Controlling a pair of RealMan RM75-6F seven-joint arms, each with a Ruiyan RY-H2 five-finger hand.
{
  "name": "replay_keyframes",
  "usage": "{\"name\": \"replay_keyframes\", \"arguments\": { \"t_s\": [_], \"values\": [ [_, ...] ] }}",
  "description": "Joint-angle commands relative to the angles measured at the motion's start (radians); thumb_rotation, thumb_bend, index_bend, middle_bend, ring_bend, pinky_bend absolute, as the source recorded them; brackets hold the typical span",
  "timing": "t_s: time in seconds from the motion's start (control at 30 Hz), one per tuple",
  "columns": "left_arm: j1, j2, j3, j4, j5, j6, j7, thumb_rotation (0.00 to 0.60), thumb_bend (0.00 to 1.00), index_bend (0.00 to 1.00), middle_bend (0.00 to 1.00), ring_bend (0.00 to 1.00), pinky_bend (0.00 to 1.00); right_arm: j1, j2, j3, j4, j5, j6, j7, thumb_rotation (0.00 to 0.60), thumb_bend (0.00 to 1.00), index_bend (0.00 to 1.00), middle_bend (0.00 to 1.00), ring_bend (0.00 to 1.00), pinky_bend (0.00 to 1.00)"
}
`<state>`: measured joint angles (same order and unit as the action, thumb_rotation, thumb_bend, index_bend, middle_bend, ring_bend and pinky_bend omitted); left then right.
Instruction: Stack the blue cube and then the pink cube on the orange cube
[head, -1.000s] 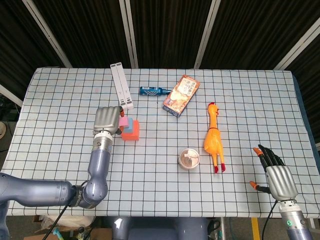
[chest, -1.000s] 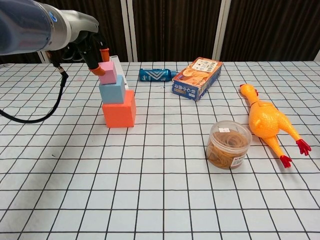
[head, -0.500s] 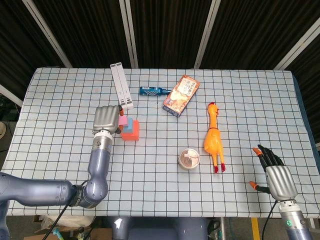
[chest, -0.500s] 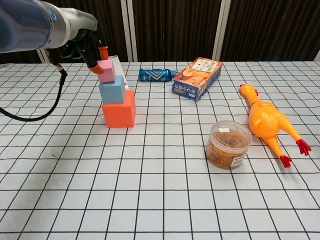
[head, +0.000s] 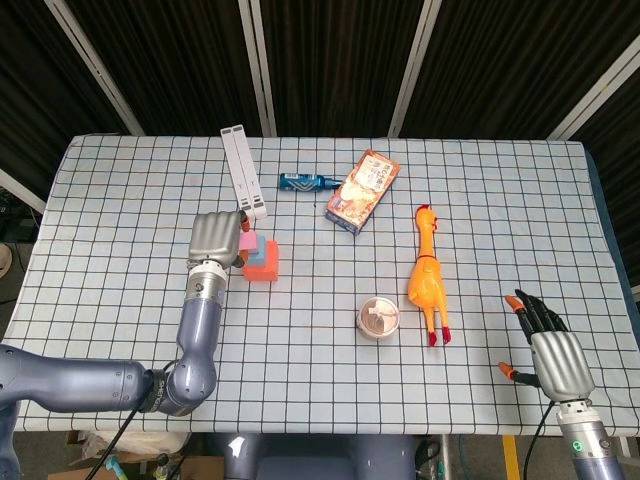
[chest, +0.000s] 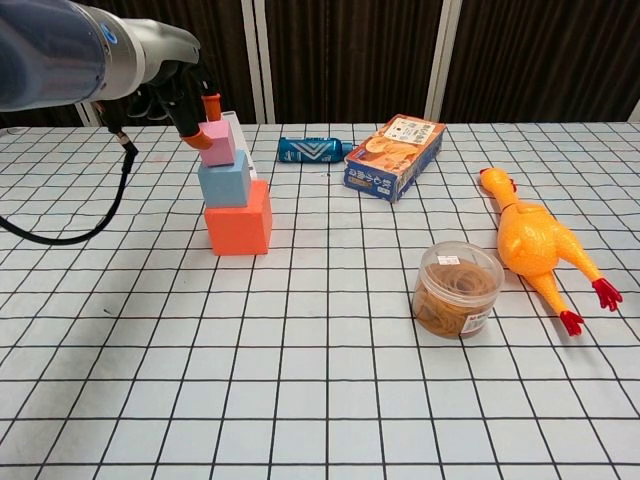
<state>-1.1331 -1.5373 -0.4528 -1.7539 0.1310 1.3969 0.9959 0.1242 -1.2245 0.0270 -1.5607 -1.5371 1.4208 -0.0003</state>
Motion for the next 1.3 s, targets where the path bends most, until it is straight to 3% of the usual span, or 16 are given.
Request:
{"name": "replay_keyframes", "arguments": {
  "t_s": [0.03,0.33,0.63,0.87,1.0,1.13,1.23,1.3],
  "values": [
    [0.000,0.002,0.001,-0.002,-0.002,0.001,0.002,0.600,0.36,0.39,1.00,0.80,0.80,0.000,0.001,0.000,-0.001,0.000,0.001,0.000,0.600,0.16,0.10,0.07,0.10,0.20],
    [0.000,0.001,0.007,-0.001,0.000,0.002,0.003,0.600,0.36,0.39,1.00,0.80,0.80,0.000,0.001,0.000,-0.002,0.001,-0.001,-0.002,0.600,0.16,0.10,0.07,0.10,0.20],
    [-0.002,0.002,0.014,-0.001,0.004,0.005,0.011,0.600,0.36,0.26,1.00,0.80,0.80,0.000,0.001,0.001,-0.002,0.004,-0.001,-0.002,0.600,0.16,0.10,0.07,0.10,0.19],
    [0.005,0.038,0.006,-0.059,0.008,0.028,0.018,0.600,0.36,0.25,1.00,0.80,0.80,0.001,0.001,0.002,-0.003,0.003,-0.002,-0.001,0.600,0.16,0.10,0.07,0.10,0.19],
    [0.034,0.125,-0.018,-0.169,0.030,0.076,0.011,0.600,0.36,0.26,1.00,0.80,0.80,0.001,0.003,0.000,-0.004,0.000,-0.002,0.000,0.600,0.16,0.10,0.07,0.10,0.19],
    [0.121,0.287,-0.046,-0.354,0.076,0.095,-0.047,0.600,0.36,0.27,0.99,0.78,0.79,0.001,0.005,0.000,-0.010,-0.007,0.004,0.002,0.600,0.16,0.10,0.07,0.10,0.19],
    [0.215,0.406,-0.034,-0.499,0.139,0.084,-0.118,0.600,0.36,0.27,0.94,0.71,0.74,0.000,0.007,-0.001,-0.015,-0.010,0.007,0.001,0.600,0.16,0.10,0.07,0.10,0.19],
    [0.320,0.498,0.006,-0.602,0.229,0.061,-0.203,0.600,0.36,0.26,0.87,0.64,0.67,-0.002,0.009,-0.001,-0.020,-0.012,0.012,0.001,0.600,0.16,0.10,0.07,0.10,0.19]
  ]
}}
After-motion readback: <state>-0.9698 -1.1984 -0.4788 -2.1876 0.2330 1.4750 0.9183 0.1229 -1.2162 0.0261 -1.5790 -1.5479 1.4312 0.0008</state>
